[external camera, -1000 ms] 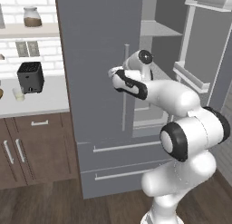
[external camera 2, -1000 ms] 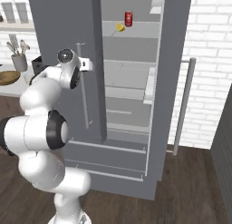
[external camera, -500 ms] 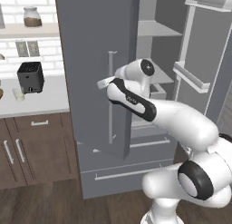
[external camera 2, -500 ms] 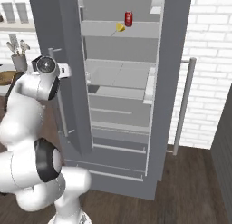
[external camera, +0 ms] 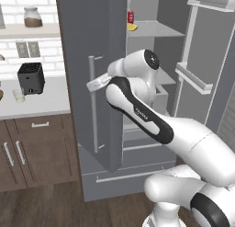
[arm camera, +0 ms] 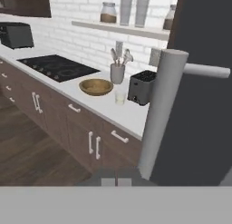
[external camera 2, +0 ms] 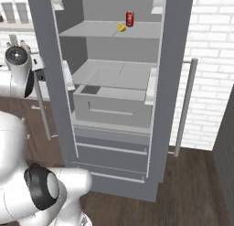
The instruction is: Grab a lemon wedge from the fridge and one ice cube from the ice bowl, and put them in the glass of lemonade.
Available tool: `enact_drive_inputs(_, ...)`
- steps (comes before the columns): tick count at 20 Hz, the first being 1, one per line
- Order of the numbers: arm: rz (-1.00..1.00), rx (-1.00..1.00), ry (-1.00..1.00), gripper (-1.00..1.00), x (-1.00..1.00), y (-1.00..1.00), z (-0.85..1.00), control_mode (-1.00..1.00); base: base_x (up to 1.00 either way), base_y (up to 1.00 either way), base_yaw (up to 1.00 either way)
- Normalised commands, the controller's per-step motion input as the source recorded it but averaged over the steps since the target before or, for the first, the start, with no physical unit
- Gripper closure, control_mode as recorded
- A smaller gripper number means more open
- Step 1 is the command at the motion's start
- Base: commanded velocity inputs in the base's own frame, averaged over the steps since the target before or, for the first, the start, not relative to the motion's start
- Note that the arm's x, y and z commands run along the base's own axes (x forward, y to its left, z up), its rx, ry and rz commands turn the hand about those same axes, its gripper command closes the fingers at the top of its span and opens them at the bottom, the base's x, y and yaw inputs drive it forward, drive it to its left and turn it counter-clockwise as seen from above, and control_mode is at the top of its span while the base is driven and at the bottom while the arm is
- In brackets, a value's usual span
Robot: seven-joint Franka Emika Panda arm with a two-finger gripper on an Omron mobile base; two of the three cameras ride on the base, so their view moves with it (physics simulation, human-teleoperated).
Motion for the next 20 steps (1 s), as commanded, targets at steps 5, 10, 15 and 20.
enact_drive_inputs(5,-0.06,-0.02,0.0,1.0,-0.7,-0.18,0.43,-1.0,0.0,0.0,0.0)
enact_drive_inputs(10,-0.19,0.02,0.0,1.0,-0.46,-0.61,0.42,-1.0,0.0,0.0,0.0)
enact_drive_inputs(15,-0.17,0.07,0.0,1.0,-0.12,-0.76,0.26,-1.0,0.0,0.0,0.0)
enact_drive_inputs(20,-0.15,0.09,0.0,-1.0,0.0,-0.74,0.02,-1.0,0.0,0.0,0.0)
